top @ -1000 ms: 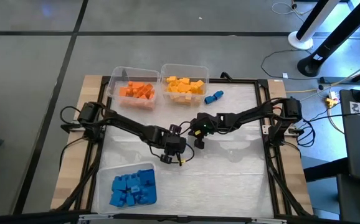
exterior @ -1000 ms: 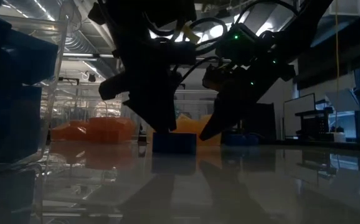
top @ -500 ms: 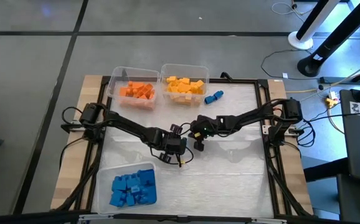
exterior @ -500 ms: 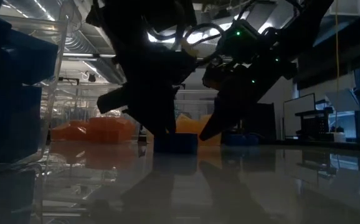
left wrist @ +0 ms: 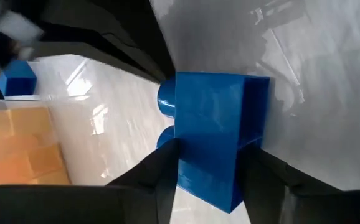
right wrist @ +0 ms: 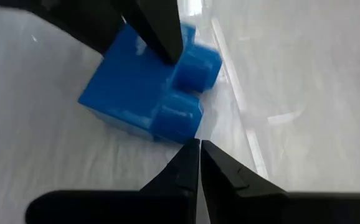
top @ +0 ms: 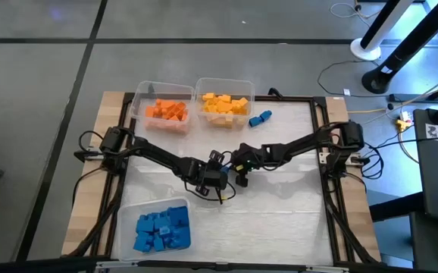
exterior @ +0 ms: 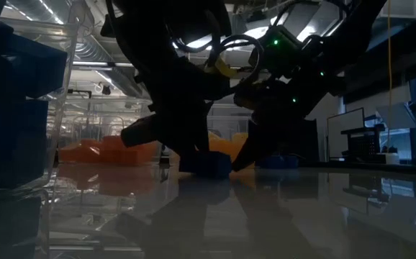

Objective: Sort blocks
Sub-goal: Put the blue game piece into the bottom transparent bin

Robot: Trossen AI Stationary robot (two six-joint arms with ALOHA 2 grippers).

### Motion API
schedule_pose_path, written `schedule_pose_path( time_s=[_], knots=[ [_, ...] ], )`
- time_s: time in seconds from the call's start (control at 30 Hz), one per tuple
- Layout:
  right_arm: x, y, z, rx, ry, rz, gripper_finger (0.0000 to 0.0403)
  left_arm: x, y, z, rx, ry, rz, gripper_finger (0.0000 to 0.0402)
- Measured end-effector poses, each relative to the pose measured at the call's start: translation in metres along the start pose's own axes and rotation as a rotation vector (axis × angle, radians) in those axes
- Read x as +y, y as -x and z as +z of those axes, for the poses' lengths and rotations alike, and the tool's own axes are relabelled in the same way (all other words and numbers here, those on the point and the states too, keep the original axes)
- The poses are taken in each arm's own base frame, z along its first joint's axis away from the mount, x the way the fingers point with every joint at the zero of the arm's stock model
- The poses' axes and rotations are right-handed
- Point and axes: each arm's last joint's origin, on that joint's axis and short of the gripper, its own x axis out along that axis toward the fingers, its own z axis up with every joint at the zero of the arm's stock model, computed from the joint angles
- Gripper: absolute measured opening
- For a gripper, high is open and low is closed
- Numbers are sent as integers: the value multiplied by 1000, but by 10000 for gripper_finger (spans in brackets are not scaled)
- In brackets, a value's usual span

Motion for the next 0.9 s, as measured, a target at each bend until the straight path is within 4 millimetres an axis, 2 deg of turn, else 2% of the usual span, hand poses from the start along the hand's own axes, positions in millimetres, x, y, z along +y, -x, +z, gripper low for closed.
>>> schedule_pose_path(
  time_s=[0.37,0.6,0.9],
  knots=[
    [0,-1,-1,5,19,27,20,2,4,3,-14,50,37,12],
    [3,9,3,13,53,28,20,2,19,5,-60,130,-1,5],
    [4,48,24,-73,132,-45,20,10,56,12,-176,222,5,4]
  ],
)
